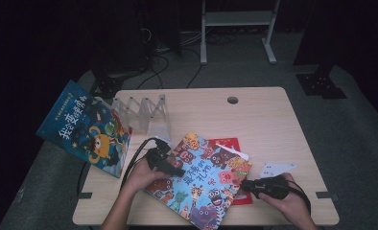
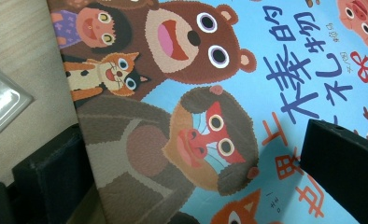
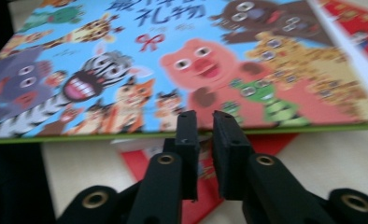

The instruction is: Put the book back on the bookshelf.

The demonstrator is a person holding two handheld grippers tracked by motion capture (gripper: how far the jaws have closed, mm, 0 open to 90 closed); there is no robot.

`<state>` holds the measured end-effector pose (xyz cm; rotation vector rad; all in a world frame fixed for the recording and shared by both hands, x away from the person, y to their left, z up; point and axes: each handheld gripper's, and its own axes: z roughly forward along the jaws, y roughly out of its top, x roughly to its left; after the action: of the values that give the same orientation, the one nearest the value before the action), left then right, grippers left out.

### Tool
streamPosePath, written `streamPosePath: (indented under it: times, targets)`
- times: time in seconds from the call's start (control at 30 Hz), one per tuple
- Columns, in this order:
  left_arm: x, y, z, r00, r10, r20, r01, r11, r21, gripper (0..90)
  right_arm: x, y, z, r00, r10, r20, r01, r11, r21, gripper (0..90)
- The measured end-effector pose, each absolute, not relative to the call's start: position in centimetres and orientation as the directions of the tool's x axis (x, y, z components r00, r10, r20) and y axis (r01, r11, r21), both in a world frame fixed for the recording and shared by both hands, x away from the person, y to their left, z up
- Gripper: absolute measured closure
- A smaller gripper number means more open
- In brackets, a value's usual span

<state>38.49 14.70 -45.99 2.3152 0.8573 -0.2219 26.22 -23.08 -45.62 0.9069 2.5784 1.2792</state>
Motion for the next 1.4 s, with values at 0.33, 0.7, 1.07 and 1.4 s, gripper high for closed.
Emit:
streamPosePath:
  times: [0.33, 0.7, 1.07, 1.4]
  targets:
    - [38.6, 14.6, -46.0, 0.774, 0.514, -0.371, 0.631, -0.574, 0.522, 0.0, 25.7, -22.1, -45.8, -0.824, 0.551, 0.136, 0.446, 0.48, 0.756, 87.6]
    - [39.4, 14.9, -45.5, 0.745, 0.512, -0.427, 0.666, -0.535, 0.521, 0.0, 25.6, -21.7, -45.9, -0.814, 0.569, 0.12, 0.445, 0.477, 0.758, 88.2]
    - [39.8, 16.1, -42.3, 0.754, 0.517, -0.405, 0.653, -0.53, 0.54, 0.6, 26.6, -20.5, -45.8, -0.82, 0.563, 0.105, 0.433, 0.49, 0.757, 88.3]
    - [39.9, 16.1, -39.6, 0.784, 0.492, -0.378, 0.617, -0.549, 0.564, 4.2, 27.0, -20.3, -45.8, -0.825, 0.554, 0.109, 0.433, 0.496, 0.752, 88.4]
